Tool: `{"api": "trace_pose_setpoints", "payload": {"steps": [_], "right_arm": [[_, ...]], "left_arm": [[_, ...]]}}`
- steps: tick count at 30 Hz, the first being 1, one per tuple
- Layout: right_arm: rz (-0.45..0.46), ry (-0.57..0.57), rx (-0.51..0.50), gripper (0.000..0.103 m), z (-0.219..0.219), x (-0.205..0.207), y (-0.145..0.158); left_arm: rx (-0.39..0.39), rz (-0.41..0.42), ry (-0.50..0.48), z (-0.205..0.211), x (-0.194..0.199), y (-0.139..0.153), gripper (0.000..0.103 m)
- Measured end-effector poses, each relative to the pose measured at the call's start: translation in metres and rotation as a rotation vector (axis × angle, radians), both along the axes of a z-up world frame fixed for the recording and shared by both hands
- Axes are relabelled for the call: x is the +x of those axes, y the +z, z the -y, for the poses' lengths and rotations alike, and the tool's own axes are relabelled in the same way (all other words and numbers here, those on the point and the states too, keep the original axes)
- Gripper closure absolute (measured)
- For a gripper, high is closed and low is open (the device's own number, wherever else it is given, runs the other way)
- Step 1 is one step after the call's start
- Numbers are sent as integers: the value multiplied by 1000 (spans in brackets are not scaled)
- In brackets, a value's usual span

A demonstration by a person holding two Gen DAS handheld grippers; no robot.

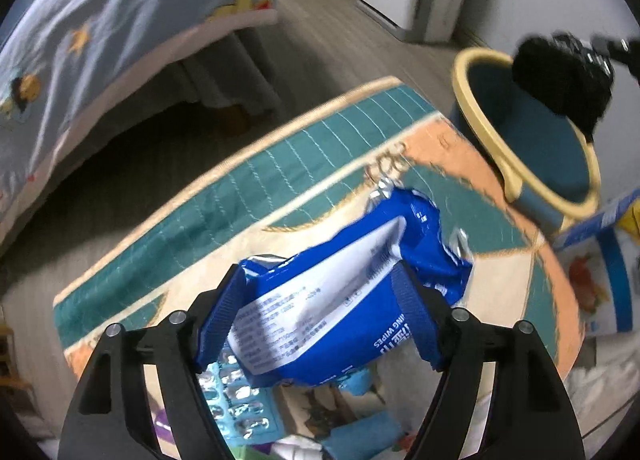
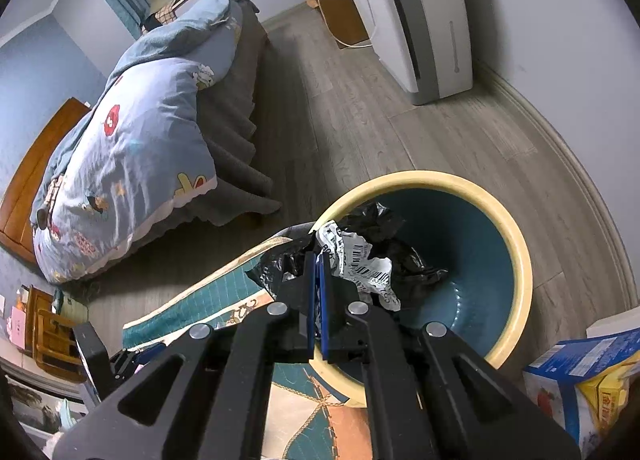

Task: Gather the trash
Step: 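Carry the black bag over the bin and open the right tool while the left holds the wrapper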

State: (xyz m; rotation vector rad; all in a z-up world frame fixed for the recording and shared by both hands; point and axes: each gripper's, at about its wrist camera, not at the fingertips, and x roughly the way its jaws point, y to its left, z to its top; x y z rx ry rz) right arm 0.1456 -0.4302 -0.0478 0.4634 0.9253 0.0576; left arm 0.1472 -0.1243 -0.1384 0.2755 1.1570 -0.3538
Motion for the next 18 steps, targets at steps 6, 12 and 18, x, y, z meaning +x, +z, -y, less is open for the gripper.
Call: {"api": "trace_pose_setpoints", "payload": {"steps": [6,12,18], "right_arm": [[-4,0,-2,102,1,3,-1],[-2,-16,-7,102,4,4,0],[-11,-75,-2,102,21,4,-6]], "left_arm": [[8,-9,-42,2,-4,2,80],[-58,71,1,1,1,40,92],[-189,127,-49,57,10,87,92]]}}
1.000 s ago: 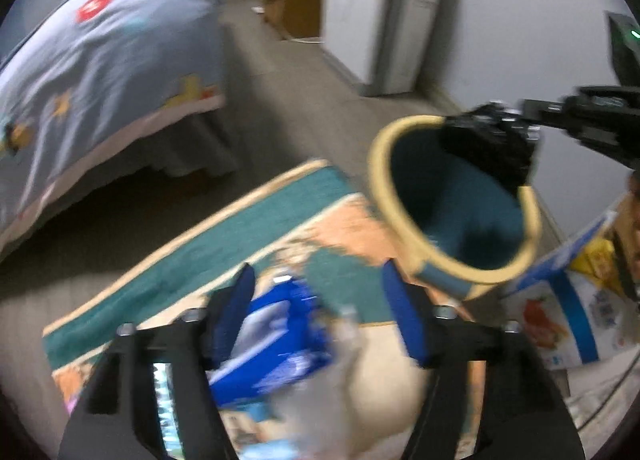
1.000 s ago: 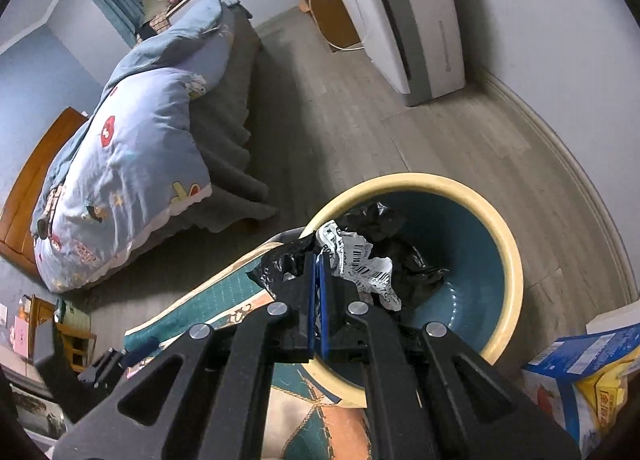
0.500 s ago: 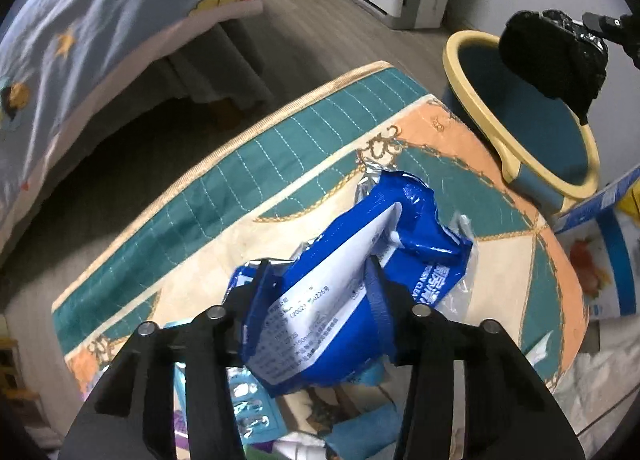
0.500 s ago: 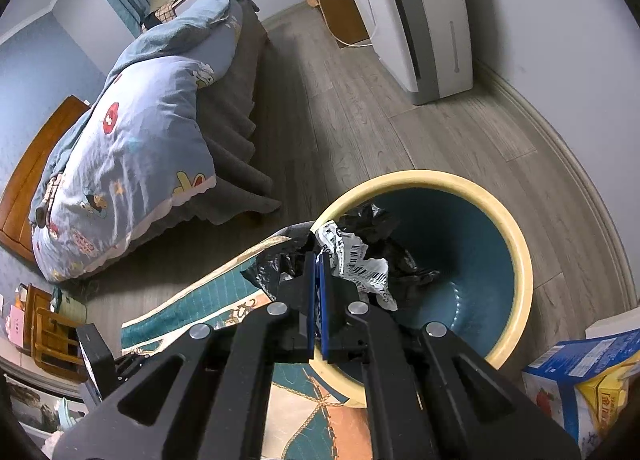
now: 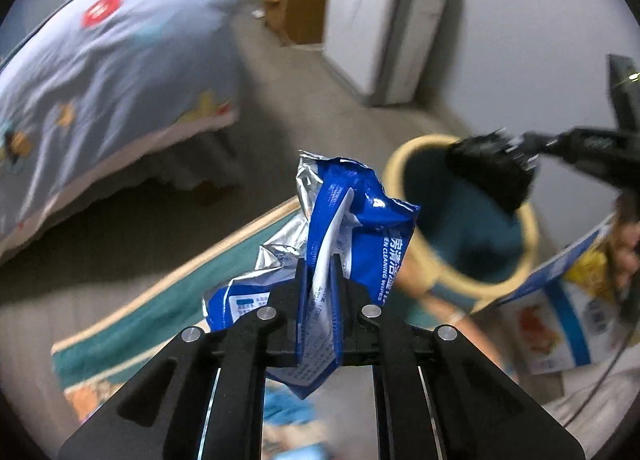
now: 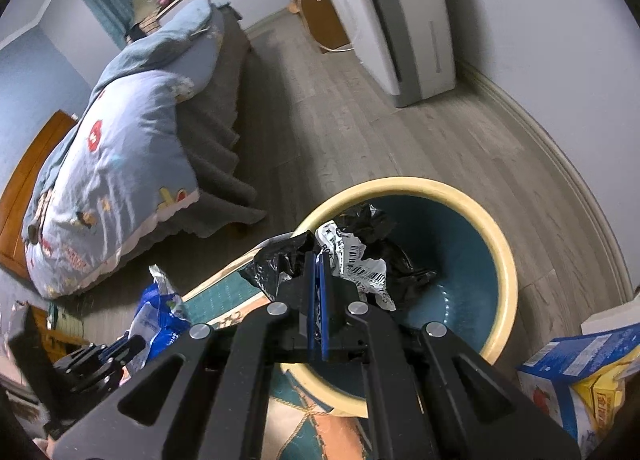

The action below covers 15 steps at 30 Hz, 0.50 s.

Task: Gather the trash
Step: 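Carry the black bag over the bin and open the right tool while the left holds the wrapper, then lower the blue snack wrapper into the bin and open the left tool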

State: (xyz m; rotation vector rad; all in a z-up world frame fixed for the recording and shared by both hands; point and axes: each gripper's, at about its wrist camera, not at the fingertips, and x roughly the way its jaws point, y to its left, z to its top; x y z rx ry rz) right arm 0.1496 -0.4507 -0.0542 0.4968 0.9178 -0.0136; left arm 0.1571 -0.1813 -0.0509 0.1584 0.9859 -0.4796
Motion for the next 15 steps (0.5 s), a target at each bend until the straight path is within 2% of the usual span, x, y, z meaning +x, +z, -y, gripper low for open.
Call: {"api": "trace_pose_setpoints", "payload": {"steps": [5,9,11,12,13,15], "right_arm": [[-17,-87,1,102,24,-1,-13],[-22,-154,19,102,40,-4,-21],[-20,-172,10,101,44,-6,-22],[-18,-176,10,101,44,-6,-22],[-17,-180,10,101,45,-6,-21],[-17,-176,8,98,44,-6,-21]], "left_arm": [[5,-32,-115,82,3,-4,92],[31,-13,-153,127,5,-8,90],[22,-6,-150,132,8,-14,86],[9,1,-140,135,10,-13,79],[-3,4,-130,136,12,-12,64],[-26,10,-111,135,14,-9,45]]}}
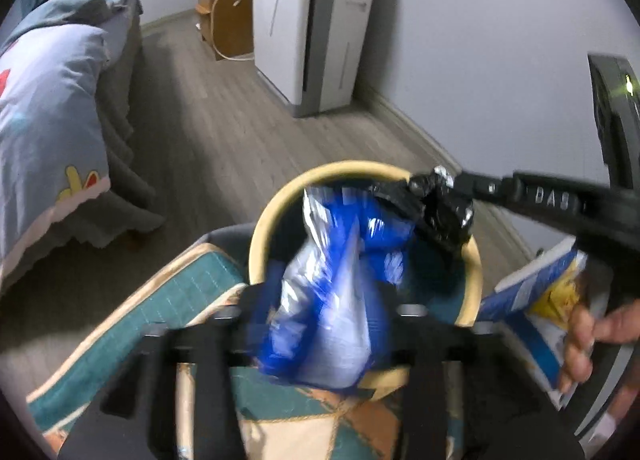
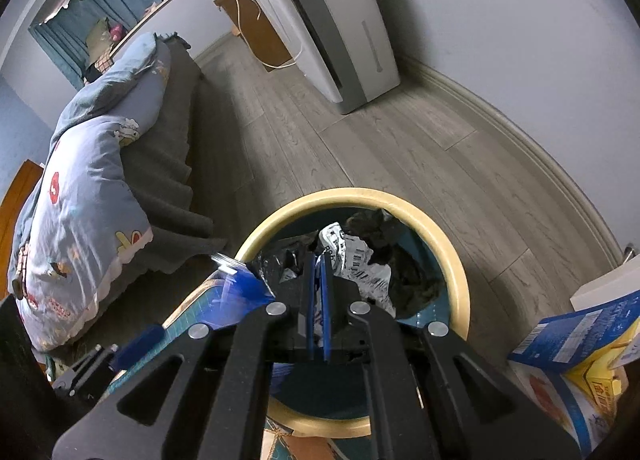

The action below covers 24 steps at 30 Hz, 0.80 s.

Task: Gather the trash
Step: 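Lower the blue snack wrapper into the bin and open the left tool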

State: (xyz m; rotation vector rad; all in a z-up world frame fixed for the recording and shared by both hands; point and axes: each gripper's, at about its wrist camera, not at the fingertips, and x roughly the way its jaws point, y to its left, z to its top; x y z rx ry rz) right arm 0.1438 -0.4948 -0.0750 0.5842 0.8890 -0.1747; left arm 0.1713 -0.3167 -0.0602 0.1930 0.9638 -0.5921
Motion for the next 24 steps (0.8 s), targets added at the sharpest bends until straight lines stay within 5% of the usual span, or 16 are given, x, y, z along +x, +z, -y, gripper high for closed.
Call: {"api": "trace_pose_setpoints", "payload": {"steps": [3,10,13,24], "right_arm": [[4,14,0,71,-3,-1,1],[18,98,-26,14,-21,-6,12],[32,143,-55,7,-37,-14,22],[52,293,-119,6,-127,-39,55]], "left_arm": [[-10,9,2,-10,-3,6,41],[0,85,94,-69,-27,33,12],[3,123,161,-109,-42,48,9],[33,149,435,-269,-105,69,7]]}}
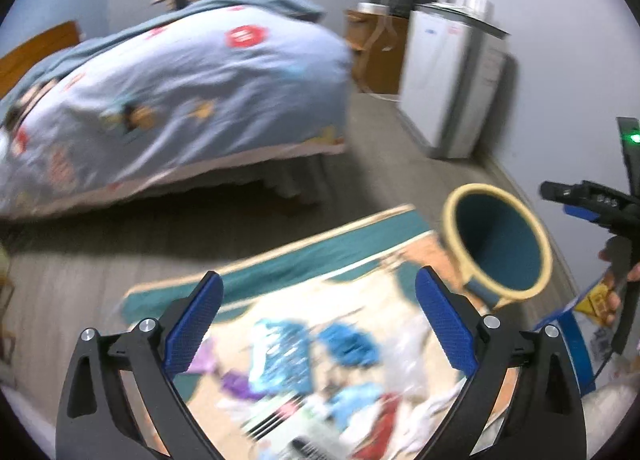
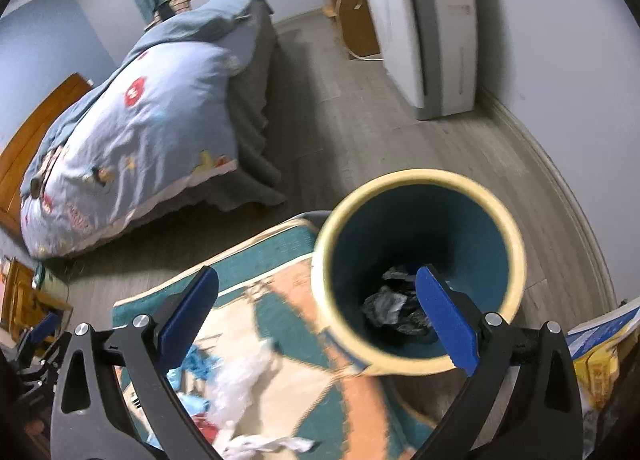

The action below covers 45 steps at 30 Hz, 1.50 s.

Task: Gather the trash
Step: 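Lower the blue snack wrapper into the bin and open the left tool, then grasp the purple wrapper with the left tool while the right tool grasps the clear plastic bag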

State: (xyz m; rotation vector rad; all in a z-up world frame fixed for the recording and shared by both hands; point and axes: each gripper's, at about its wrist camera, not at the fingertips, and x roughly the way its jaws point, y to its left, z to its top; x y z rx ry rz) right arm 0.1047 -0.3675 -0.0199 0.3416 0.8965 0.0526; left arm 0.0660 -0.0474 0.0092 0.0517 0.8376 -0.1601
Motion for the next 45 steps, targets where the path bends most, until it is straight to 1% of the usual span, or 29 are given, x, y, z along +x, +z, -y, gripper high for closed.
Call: {"api": "trace_pose_setpoints", "payload": {"steps": [3,6,8,12,14,16,19,25,31,35,39,44,45], "right_arm": [[6,48,-26,6,-34,-7,2],[-16,105,-59,6,-69,-12,-5],[-35,132,-65,6,-87,-15,-11],[-66,154,-86,6,-116,-19,-27],[-95,164,-104,6,-130,-19,-39],[-126,170,-111,6,-140,-20,-51],[-183,168,-90,6,-148,-20,-72],[-287,175,-118,6,-153,-18,-107],[-348,192,-123,6,-153,-12,-127],[-385,218,-131,6,-156,-9,-139],[-442,250,-128,6,-162,-7,-152],[-475,281,-118,6,-166,-6,-161],[-478,288,-117,9,-167,-6,-162]], "left_arm": [[22,-3,78,-37,-15,-7,7],[36,-6,146,-69,-24,-16,7],[28,-16,183,-88,-26,-22,7],[6,-76,270,-128,-26,-45,7],[-2,-103,298,-141,-24,-55,7],[13,-115,311,-149,-21,-63,7],[33,-148,324,-156,-11,-78,7],[65,-236,315,-159,13,-113,7],[93,-293,276,-150,35,-143,7],[136,-334,262,-146,46,-163,7],[136,-406,266,-147,51,-185,7],[81,-414,255,-147,53,-188,7],[77,-418,251,-146,54,-188,7]]}}
